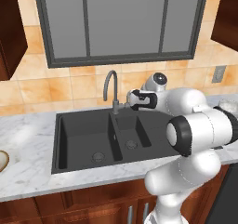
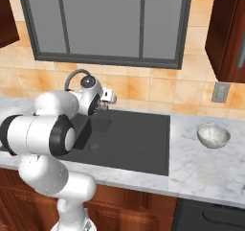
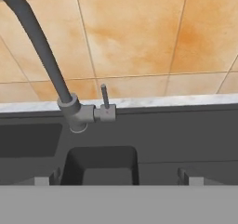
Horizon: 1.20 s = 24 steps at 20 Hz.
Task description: Rinse each bowl for a few seconds and place them down in the sink or on the counter.
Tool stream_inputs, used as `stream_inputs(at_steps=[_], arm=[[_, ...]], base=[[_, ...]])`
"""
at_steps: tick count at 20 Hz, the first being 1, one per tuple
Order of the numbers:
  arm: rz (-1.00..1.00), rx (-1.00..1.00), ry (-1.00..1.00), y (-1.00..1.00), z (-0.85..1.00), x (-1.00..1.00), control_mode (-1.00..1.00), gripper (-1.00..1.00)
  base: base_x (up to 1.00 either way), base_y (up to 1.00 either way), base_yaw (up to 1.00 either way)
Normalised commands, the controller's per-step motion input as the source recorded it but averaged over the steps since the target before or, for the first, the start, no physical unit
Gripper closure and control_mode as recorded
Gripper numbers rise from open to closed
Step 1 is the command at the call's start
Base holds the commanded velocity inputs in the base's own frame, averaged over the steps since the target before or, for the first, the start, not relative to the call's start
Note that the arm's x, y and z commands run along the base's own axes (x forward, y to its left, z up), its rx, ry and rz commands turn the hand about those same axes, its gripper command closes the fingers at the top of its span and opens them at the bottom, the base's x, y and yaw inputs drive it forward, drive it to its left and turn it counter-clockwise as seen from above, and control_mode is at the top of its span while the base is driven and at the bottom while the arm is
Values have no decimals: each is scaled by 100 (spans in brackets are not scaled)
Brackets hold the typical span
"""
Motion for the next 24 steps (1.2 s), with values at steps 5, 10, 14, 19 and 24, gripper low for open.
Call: stream_inputs(at_steps=[5,10,14,19,24], arm=[[0,0,0,0,-11,23,-100,-100],[0,0,0,0,-17,19,-100,-100],[0,0,0,0,-22,19,-100,-100],[0,0,0,0,-19,28,-100,-100],[0,1,0,0,-21,38,-100,-100]], base=[[0,0,0],[0,0,0],[0,0,0],[0,0,0],[0,0,0]])
